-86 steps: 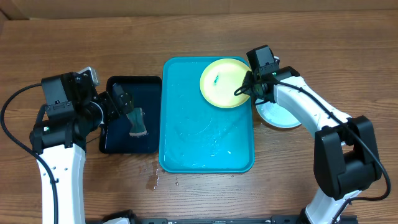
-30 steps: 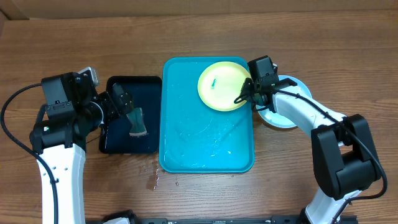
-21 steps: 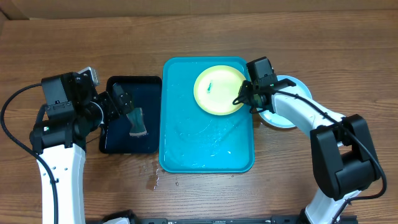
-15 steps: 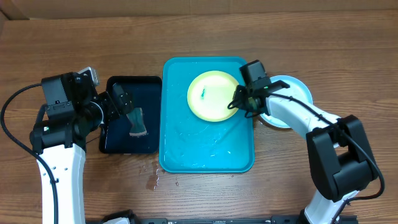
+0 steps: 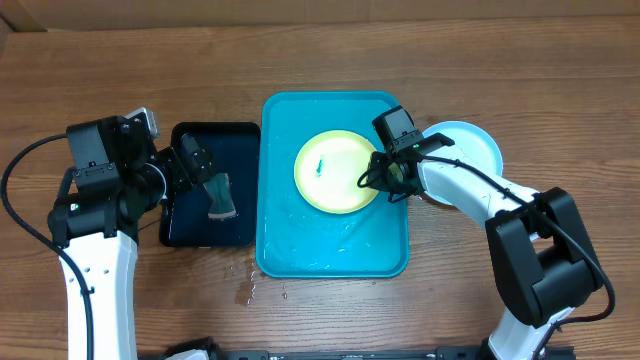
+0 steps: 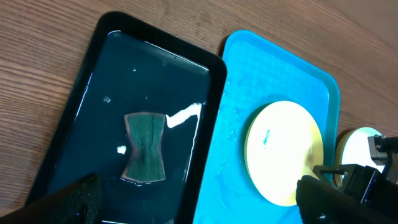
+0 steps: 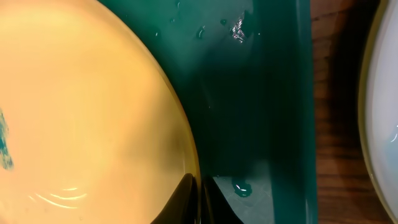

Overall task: Clean dirty plates on tray and stack at the side
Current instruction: 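Drag the yellow plate toward the tray center with the right gripper, then move the left gripper over the black tray and grasp the sponge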

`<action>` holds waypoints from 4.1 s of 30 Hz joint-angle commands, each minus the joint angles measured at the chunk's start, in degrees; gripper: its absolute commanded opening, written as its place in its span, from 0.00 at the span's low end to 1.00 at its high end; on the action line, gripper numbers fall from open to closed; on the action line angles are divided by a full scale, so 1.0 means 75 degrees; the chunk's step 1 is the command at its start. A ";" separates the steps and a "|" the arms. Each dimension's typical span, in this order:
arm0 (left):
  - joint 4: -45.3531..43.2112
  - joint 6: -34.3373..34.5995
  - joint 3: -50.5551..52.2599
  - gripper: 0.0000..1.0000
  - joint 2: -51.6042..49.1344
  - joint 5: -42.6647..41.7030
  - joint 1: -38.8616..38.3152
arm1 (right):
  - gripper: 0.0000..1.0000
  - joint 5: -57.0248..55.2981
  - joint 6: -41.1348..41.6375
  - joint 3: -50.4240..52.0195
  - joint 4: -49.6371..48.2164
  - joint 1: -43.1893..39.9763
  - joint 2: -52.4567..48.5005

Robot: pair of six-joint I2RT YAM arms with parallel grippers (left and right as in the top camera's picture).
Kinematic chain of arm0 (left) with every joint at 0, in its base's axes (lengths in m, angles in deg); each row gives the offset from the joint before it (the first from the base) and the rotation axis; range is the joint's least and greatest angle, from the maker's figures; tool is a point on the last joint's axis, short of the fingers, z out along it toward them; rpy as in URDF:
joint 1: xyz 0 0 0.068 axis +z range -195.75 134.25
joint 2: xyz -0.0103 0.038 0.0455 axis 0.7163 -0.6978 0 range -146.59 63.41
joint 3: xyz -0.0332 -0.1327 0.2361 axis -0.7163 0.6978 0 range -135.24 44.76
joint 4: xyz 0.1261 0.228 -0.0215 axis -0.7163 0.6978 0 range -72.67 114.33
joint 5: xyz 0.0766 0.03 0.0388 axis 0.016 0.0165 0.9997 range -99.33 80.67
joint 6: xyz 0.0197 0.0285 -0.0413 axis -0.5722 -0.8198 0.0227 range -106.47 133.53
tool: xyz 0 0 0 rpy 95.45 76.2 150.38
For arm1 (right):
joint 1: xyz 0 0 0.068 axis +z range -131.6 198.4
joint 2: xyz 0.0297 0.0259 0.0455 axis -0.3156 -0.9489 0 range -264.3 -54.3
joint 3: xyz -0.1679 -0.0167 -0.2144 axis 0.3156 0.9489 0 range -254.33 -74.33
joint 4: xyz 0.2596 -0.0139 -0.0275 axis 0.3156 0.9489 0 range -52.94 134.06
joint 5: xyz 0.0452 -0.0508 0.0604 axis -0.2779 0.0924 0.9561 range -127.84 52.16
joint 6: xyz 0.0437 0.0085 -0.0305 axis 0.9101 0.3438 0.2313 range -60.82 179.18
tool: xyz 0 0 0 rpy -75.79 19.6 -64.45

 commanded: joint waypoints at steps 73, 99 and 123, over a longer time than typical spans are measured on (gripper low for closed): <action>0.0356 -0.0207 -0.0090 0.57 -0.2804 0.2028 -0.1221 | 0.04 0.0484 0.0128 0.0041 -0.0032 0.0469 0.0178; -0.0268 -0.0201 -0.0090 0.22 -0.4462 0.2515 -0.1513 | 0.04 0.0487 0.0219 0.0041 -0.0093 0.0469 0.0178; -0.0358 -0.0839 -0.0988 0.04 -0.4552 0.3174 -0.1510 | 0.04 0.0487 0.0216 0.0041 -0.0093 0.0469 0.0178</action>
